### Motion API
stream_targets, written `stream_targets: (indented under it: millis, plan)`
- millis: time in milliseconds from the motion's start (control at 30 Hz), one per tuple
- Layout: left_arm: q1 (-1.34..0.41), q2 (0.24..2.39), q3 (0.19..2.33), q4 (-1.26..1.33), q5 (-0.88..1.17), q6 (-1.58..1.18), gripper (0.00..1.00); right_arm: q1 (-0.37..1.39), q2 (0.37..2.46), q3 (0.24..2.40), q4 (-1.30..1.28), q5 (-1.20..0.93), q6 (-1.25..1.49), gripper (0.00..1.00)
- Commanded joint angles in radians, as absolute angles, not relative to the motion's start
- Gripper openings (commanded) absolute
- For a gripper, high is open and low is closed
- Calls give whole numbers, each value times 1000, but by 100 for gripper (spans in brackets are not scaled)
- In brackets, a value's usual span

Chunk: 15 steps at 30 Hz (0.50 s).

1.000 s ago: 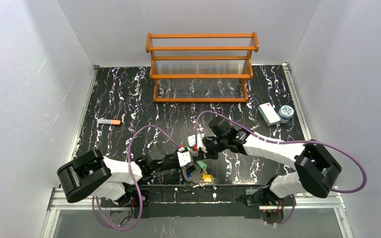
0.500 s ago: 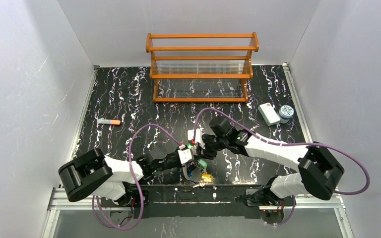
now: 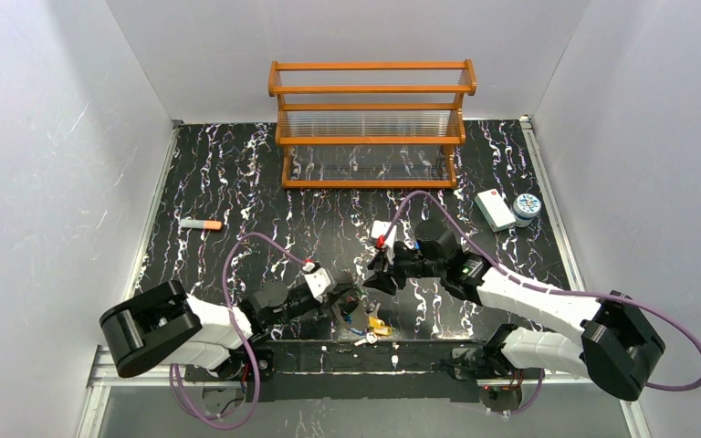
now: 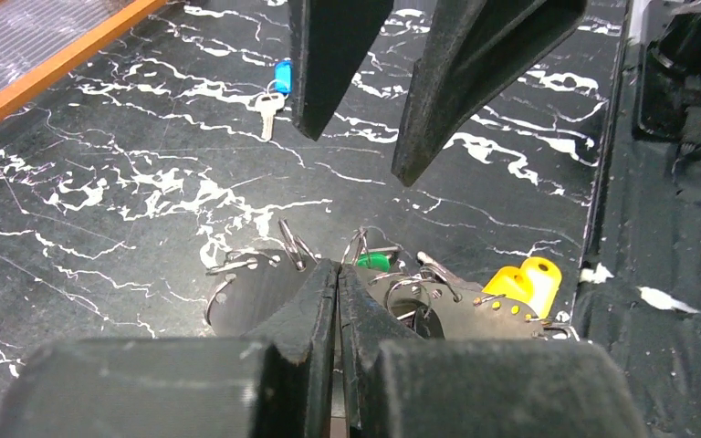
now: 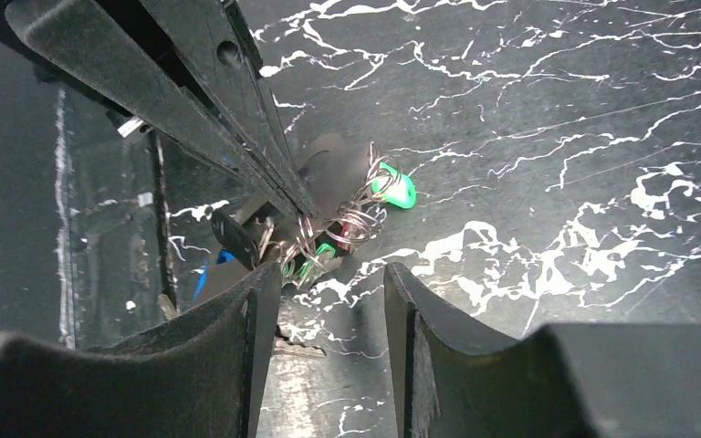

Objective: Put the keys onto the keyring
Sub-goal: Adjust the key on the keyring.

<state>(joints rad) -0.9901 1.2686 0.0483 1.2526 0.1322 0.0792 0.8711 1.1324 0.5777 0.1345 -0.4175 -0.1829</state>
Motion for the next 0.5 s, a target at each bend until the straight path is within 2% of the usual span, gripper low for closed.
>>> stream_targets:
  millis: [0,233,467]
  plan:
    - [-991,1298,24,1488,136,26,0,811,1084,536,258,-562,-90,53]
    - [-991,1333,33,1557,221,39,0,723,1063,477,342,-724,-57,43]
    - [-991,1343,36,1571,225,36,0,712,1139,480,382,-850,-53,45]
